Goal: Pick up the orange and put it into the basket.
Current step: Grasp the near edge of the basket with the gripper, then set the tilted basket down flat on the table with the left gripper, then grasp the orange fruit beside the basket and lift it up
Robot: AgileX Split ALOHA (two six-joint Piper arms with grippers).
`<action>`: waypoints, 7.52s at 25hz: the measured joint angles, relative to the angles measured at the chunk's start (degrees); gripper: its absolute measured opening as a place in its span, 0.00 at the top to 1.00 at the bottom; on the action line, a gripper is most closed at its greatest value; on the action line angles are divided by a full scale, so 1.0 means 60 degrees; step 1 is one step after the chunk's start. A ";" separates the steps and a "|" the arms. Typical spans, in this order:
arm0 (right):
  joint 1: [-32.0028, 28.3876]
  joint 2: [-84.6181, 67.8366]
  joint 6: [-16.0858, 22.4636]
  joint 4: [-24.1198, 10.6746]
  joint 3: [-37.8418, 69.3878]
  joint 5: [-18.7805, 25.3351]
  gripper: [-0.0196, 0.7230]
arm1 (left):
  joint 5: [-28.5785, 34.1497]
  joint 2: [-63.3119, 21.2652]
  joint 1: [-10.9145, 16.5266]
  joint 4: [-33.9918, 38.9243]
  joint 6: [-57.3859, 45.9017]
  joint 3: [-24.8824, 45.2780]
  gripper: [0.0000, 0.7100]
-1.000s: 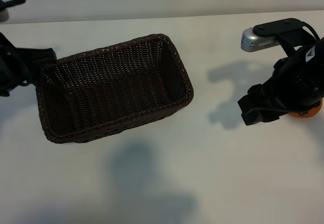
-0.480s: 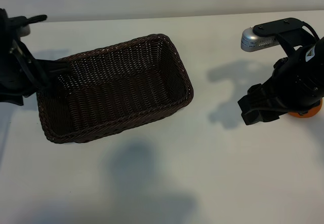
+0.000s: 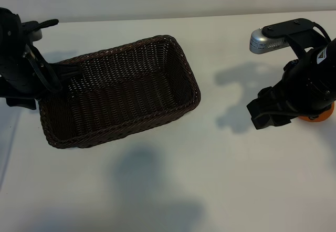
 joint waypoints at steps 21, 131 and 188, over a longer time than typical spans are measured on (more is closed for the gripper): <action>0.0000 0.0000 -0.0040 0.0009 0.0000 -0.0030 0.27 | -0.1363 0.0540 0.0797 -0.1041 0.0969 0.0574 0.20; 0.0000 0.0000 -0.0285 0.0016 0.0000 0.0032 0.27 | -0.1684 0.2986 0.0631 -0.8930 0.7175 -0.0855 0.22; 0.0000 0.0000 -0.0352 0.0016 0.0000 0.0202 0.27 | 0.3132 -0.3337 0.2999 -0.1144 0.5504 -0.2656 0.16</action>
